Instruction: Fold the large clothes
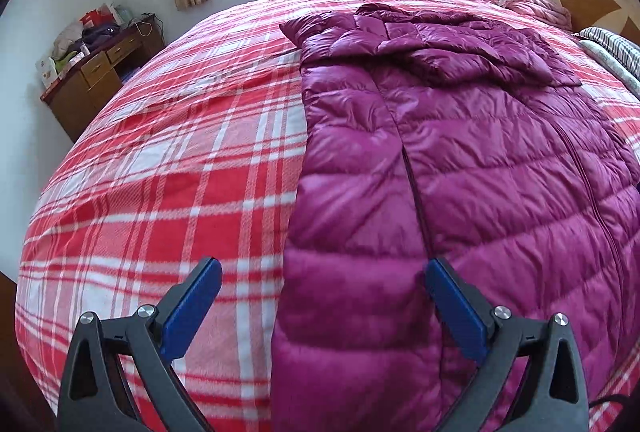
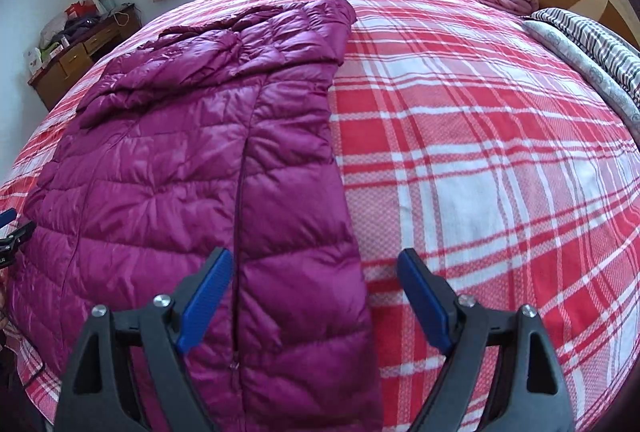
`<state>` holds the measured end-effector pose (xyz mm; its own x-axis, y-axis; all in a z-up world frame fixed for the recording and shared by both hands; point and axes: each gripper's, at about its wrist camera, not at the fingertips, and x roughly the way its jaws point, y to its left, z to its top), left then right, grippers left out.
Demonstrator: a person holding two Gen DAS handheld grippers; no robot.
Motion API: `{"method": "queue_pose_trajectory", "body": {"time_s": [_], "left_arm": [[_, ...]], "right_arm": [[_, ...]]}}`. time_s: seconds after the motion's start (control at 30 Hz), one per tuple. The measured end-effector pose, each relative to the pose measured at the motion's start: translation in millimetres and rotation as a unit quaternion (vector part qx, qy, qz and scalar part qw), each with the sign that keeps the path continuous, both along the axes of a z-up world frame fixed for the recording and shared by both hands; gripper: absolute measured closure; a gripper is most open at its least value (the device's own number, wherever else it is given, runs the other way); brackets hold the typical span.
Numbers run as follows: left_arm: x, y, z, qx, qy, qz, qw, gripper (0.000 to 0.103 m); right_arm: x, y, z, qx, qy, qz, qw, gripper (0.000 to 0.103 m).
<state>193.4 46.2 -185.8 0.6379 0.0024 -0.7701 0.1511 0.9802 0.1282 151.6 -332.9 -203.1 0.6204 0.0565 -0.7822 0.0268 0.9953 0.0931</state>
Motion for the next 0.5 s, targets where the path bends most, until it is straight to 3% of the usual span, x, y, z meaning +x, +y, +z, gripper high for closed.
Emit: {"method": "queue_pose_trajectory", "body": {"time_s": [0.2, 0.5], "left_arm": [[-24.4, 22.0, -5.2, -0.030, 0.024, 0.017, 0.9991, 0.001], [-45.5, 18.9, -10.2, -0.052, 0.045, -0.003, 0.9976, 0.002]], "right_arm": [[-32.9, 2.3, -10.5, 0.010, 0.006, 0.007, 1.000, 0.022], [-57.7, 3.9, -15.6, 0.025, 0.015, 0.021, 0.999, 0.044]]}}
